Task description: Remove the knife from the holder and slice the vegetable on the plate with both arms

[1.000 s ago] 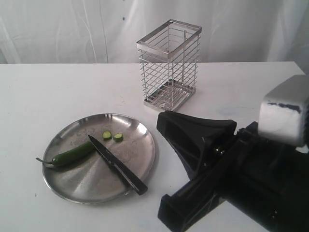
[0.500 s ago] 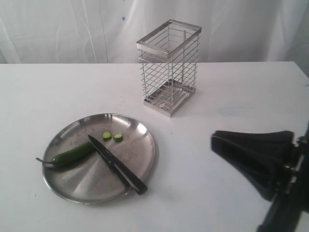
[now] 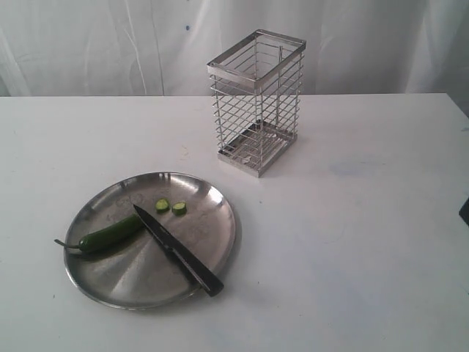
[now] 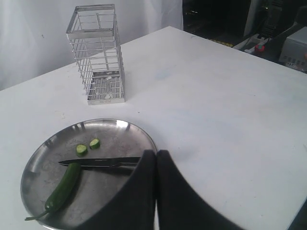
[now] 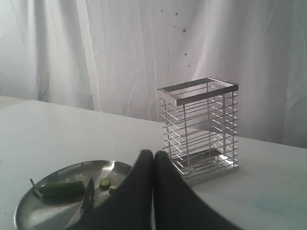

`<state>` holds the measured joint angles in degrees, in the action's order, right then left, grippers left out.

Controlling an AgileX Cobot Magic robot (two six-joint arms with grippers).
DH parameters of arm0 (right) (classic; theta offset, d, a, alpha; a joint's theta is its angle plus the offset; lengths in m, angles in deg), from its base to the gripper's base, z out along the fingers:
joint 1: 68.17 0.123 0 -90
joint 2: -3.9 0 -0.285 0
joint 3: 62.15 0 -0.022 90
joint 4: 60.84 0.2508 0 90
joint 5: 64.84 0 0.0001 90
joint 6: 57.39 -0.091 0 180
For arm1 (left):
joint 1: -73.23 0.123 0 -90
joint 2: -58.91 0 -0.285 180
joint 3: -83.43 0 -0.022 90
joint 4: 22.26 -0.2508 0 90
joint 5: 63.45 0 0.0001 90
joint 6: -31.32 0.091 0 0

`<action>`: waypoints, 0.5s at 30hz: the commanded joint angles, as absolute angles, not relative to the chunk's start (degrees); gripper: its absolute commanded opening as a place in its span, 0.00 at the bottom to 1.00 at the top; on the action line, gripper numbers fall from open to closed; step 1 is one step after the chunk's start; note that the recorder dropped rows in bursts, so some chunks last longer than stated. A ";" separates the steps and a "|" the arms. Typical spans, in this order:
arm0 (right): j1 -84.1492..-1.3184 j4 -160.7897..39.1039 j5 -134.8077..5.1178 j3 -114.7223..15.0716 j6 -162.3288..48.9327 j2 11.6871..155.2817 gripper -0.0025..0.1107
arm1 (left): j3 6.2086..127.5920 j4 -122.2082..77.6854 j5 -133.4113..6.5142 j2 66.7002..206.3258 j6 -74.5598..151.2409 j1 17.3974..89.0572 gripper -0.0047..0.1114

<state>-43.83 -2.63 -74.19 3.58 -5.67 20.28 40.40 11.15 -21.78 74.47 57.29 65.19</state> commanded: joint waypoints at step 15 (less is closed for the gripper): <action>-46.65 -57.27 -77.52 15.07 -54.89 11.69 0.02 | 40.03 11.38 -21.87 74.08 56.81 65.15 0.04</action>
